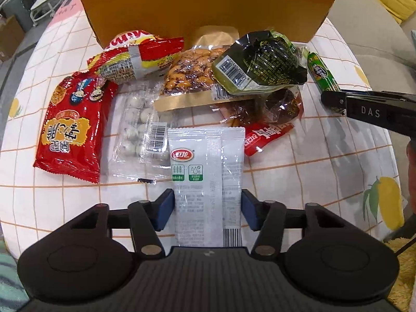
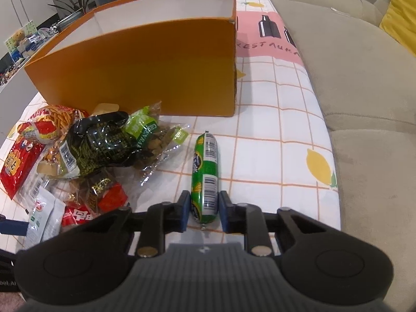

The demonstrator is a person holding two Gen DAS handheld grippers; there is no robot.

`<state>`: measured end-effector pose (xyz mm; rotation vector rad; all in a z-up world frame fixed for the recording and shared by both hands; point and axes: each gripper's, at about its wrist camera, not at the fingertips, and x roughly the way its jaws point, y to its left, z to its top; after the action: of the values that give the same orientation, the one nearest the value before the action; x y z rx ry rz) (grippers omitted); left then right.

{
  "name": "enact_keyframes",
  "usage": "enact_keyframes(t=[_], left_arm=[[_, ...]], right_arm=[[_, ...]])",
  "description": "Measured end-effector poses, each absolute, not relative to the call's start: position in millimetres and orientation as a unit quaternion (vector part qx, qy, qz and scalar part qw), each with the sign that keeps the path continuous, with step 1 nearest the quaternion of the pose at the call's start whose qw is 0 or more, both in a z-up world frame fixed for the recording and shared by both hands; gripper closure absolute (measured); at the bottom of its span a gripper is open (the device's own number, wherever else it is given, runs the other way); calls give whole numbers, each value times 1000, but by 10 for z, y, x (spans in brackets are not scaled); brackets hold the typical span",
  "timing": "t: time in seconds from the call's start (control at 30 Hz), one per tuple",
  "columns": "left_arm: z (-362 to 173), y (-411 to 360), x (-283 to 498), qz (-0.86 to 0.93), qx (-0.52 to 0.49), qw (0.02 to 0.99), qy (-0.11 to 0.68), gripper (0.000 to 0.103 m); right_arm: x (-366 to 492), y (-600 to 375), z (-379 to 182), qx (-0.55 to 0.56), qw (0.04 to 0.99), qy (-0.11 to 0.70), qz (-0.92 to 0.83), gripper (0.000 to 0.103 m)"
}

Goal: Organize snacks
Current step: 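Grasp the white drink pouch with the left tool while the right tool grasps the green sausage, then carry the pouch and sausage into the orange box and open both tools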

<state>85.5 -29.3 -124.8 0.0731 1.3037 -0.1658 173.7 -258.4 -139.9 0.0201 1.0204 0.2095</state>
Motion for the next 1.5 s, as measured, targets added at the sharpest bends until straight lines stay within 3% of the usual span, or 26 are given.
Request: enact_keyframes(t=[0.57,0.93,1.27,1.5], left_arm=[[-902,-36,698,-73,-9,833,549,48],[-312,53,813,-89,-44,876,472,48],[272,122,1500,-99,-22,900,424,48],[412,69,2265,-84,6,899,429,48]], right_arm=[[1480,-2551,-1191,9,870,482,99,84],[1222,-2527,-624,27,895,430,116,84],[1650,-2299,60,68,914,365,164,84],[2336,-1974,212,70,918,349,176,84]])
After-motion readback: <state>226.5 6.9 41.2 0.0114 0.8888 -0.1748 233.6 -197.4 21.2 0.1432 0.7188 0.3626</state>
